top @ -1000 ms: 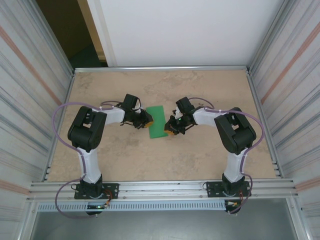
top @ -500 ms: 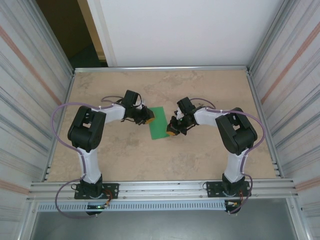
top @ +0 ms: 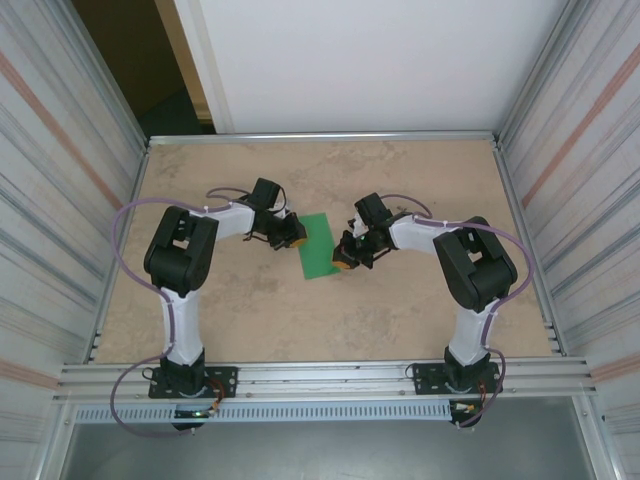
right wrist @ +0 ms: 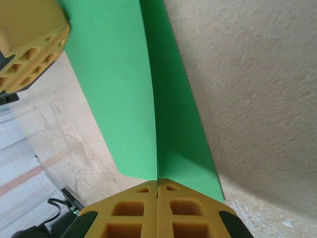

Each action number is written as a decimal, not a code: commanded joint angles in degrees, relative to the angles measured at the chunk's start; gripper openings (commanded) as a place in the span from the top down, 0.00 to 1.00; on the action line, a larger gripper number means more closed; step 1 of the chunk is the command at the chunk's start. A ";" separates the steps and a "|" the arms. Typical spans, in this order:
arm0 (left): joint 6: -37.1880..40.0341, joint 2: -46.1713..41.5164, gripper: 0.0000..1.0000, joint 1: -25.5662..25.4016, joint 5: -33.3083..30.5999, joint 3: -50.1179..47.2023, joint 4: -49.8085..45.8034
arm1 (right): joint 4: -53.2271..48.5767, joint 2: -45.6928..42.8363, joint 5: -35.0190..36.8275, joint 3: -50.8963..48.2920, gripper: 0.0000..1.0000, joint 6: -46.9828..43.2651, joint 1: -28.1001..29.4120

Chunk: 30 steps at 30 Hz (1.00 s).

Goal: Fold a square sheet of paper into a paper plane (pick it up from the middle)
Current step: Fold the triangle a second time at the center of the table.

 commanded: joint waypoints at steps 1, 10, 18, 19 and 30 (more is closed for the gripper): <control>1.32 0.58 0.89 0.14 -1.91 -0.25 -2.53 | 1.37 0.87 -1.98 2.98 1.00 -1.51 1.27; 1.09 1.30 0.89 0.09 -1.95 -0.80 -2.27 | 3.10 5.44 -2.80 8.46 1.00 -0.75 2.49; 0.56 0.72 0.89 0.05 -2.07 -1.04 -2.11 | 4.00 8.80 -1.54 12.03 1.00 0.50 3.73; 0.56 0.71 0.89 0.02 -2.08 -1.06 -2.11 | 3.75 9.26 -1.39 12.54 1.00 0.44 3.88; 0.09 0.80 0.93 0.05 -3.25 -1.46 -2.56 | 3.56 11.48 0.08 14.18 1.00 1.04 4.43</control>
